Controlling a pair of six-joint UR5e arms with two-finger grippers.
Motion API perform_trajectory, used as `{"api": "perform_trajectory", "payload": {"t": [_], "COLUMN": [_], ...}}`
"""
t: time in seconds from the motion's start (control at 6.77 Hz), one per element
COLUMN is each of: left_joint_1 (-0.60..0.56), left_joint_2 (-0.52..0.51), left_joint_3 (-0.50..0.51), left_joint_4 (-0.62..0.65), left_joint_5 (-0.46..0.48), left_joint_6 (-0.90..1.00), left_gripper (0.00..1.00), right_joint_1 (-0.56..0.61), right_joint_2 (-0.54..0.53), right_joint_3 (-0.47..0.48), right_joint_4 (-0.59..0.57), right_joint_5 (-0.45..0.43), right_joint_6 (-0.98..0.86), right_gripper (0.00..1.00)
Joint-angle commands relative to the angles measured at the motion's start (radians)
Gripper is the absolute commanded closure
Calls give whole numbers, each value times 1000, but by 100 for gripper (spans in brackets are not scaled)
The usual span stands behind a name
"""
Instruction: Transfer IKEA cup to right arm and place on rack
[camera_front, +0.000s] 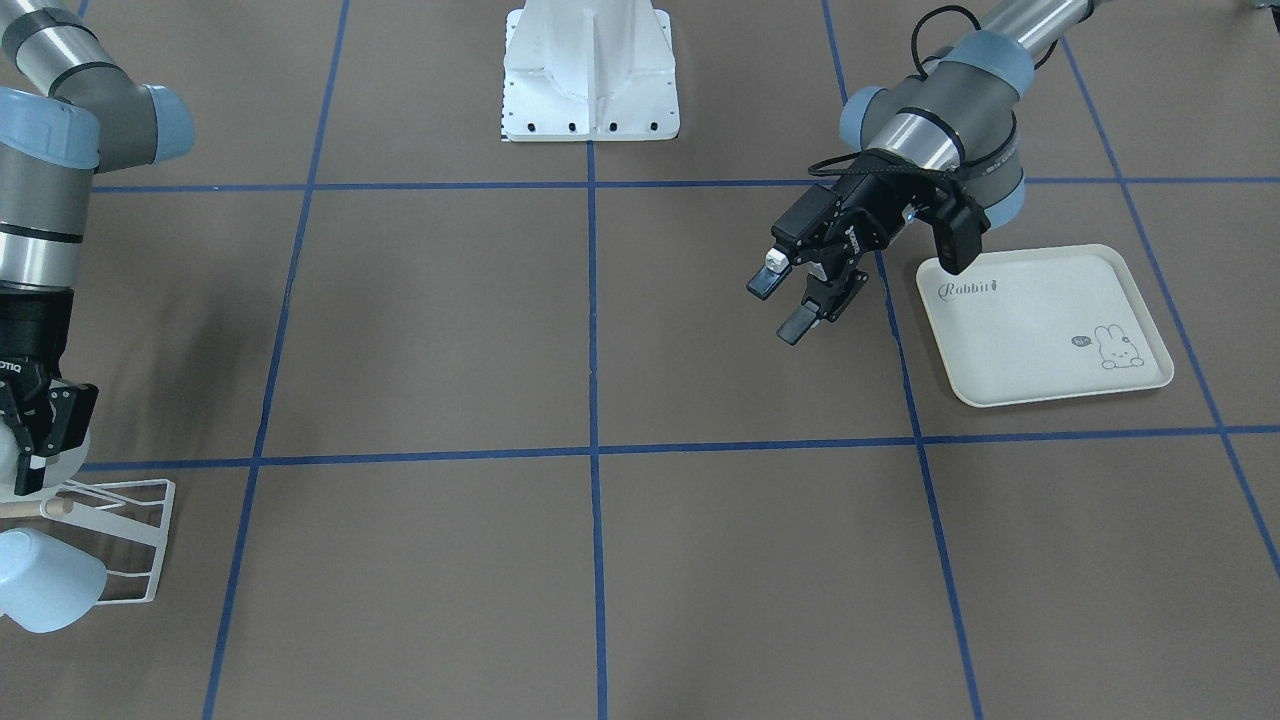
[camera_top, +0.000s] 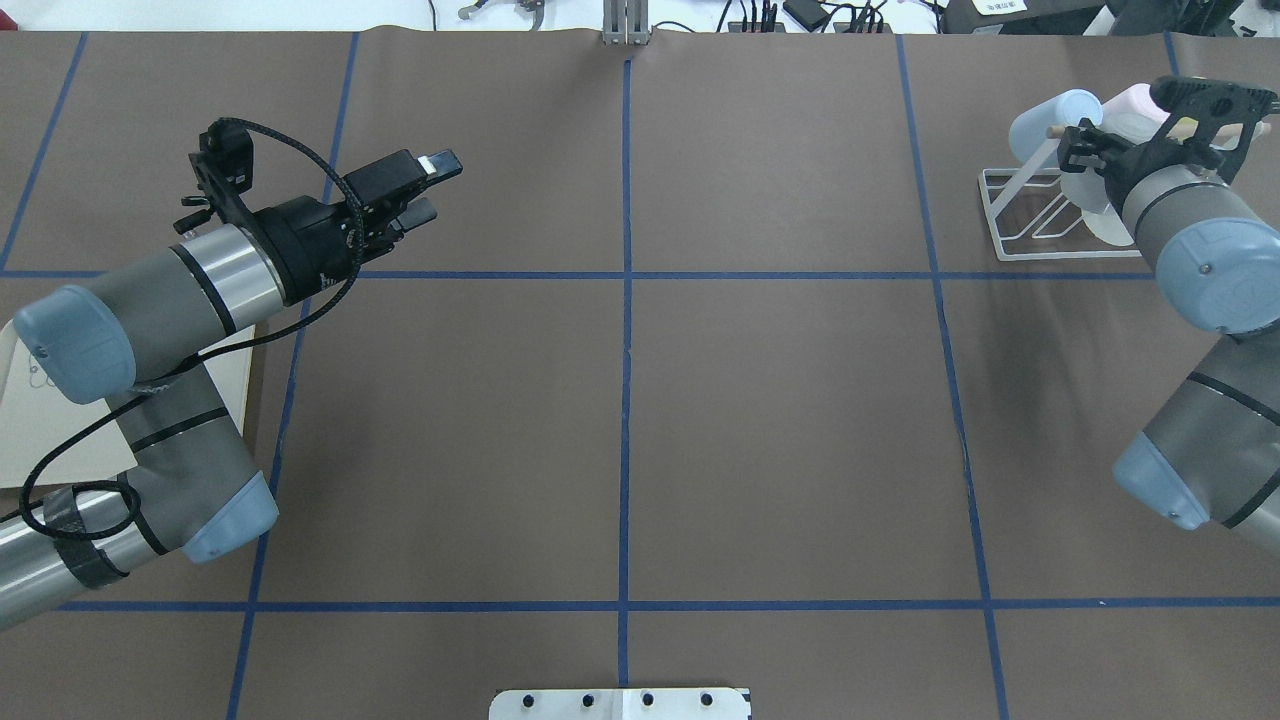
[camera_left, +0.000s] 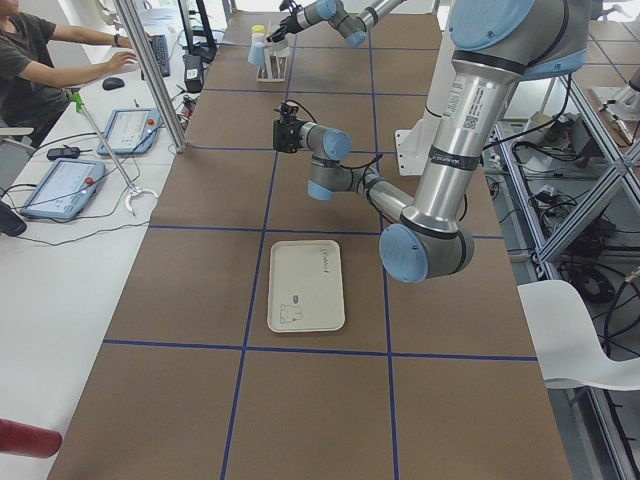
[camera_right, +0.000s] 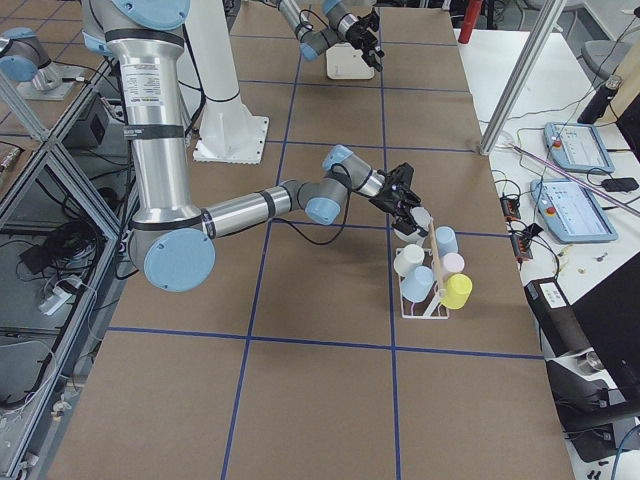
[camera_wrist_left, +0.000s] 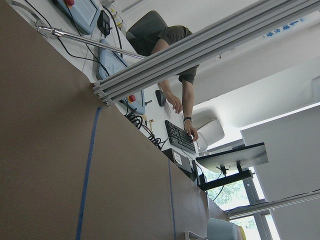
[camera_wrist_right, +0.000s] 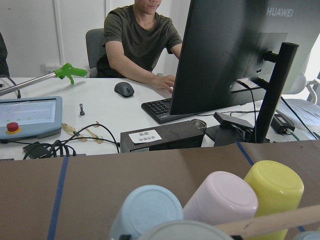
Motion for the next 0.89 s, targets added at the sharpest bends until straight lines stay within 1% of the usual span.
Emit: {"api": "perform_trajectory", "payload": {"t": [0.0, 0.3, 0.44, 0.59, 0.74], "left_joint_1": [0, 0, 0, -14, -43], "left_joint_2": [0, 0, -2, -3, -2], "left_joint_3": [-1, -1, -2, -7, -39], "left_joint_4": [2, 2, 3, 33, 113], "left_joint_5": [0, 0, -1, -4, -38], "left_joint_6": [0, 2, 3, 26, 126], "left_gripper": [1, 1, 1, 1, 1], "right_joint_1": [1, 3, 4, 21, 48], "right_joint_2": [-1, -1, 0, -3, -9], "right_joint_3": [-1, 7, 25, 60, 90], "right_joint_4": [0, 0, -3, -11, -23], "right_joint_5": [-1, 8, 28, 103, 181], "right_joint_6": [-2, -35, -57, -63, -63], "right_gripper": [0, 0, 0, 0, 0]}}
